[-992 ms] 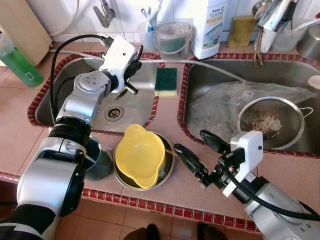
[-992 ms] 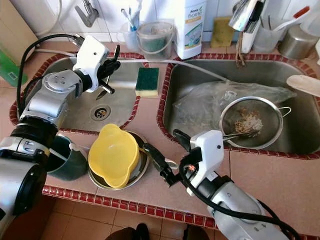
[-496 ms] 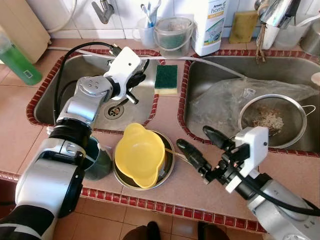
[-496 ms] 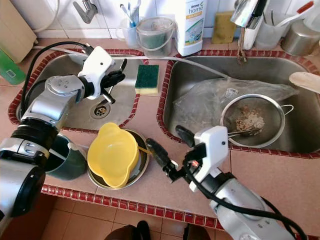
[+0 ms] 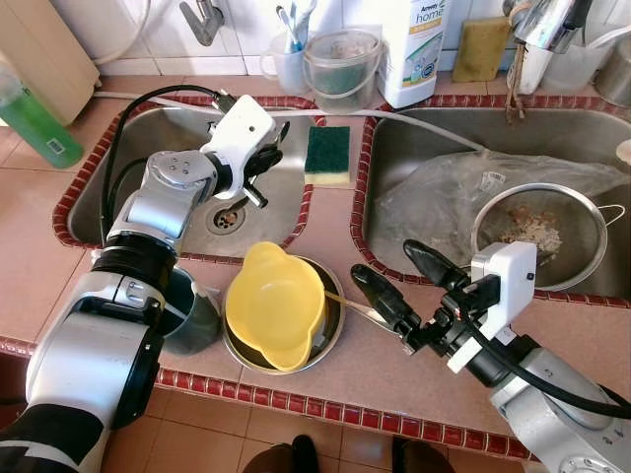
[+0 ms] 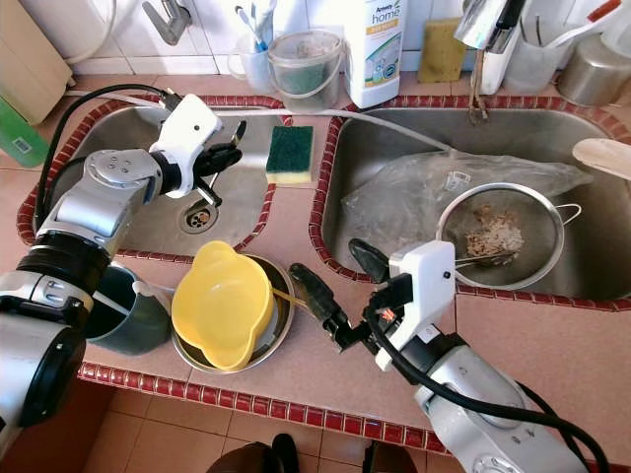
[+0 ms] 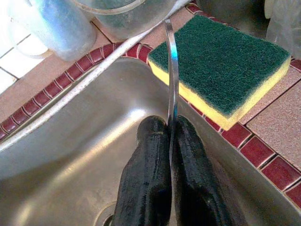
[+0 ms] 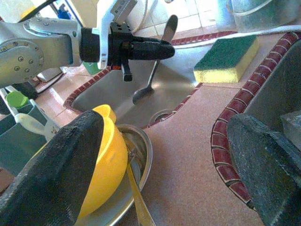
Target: Kitchen organization
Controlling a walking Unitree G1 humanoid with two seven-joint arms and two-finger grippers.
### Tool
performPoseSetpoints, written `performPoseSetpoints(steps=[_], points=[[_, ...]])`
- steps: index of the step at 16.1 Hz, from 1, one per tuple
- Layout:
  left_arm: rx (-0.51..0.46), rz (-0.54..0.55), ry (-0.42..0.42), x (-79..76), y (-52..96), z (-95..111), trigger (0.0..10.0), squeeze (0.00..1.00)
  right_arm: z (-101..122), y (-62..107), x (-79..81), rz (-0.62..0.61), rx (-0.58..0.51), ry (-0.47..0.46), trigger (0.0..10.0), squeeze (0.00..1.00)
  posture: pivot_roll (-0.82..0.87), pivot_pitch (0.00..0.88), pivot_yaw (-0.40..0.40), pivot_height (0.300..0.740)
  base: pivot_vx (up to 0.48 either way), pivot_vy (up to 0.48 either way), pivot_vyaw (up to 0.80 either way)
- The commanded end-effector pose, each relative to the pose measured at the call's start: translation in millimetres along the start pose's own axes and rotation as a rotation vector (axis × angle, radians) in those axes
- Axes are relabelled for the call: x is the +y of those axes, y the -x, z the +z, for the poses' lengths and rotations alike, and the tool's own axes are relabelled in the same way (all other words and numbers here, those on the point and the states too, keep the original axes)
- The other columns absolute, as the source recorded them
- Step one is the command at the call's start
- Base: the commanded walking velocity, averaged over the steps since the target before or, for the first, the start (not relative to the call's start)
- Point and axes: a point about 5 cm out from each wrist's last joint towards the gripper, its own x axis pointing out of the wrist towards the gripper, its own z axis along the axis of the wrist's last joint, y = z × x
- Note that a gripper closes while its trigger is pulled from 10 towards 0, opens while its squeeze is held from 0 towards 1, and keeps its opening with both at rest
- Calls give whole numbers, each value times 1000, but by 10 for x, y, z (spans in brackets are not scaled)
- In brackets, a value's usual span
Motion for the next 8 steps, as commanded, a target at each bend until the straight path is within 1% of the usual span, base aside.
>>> performPoseSetpoints(steps=[1, 5, 8], points=[[16, 11, -1, 67, 46, -23, 10000, 1000, 17, 1, 49, 23, -11, -2, 10000, 0, -151, 267, 181, 740, 0, 0, 0], [15, 5, -1, 65, 44, -14, 10000, 1000, 23, -11, 43, 25, -15, -4, 10000, 0, -145, 266, 179, 740, 0, 0, 0], [9, 9, 0, 91, 61, 9, 10000, 1000, 29, -34, 38, 32, -22, -7, 10000, 0, -139, 255, 176, 740, 0, 0, 0]])
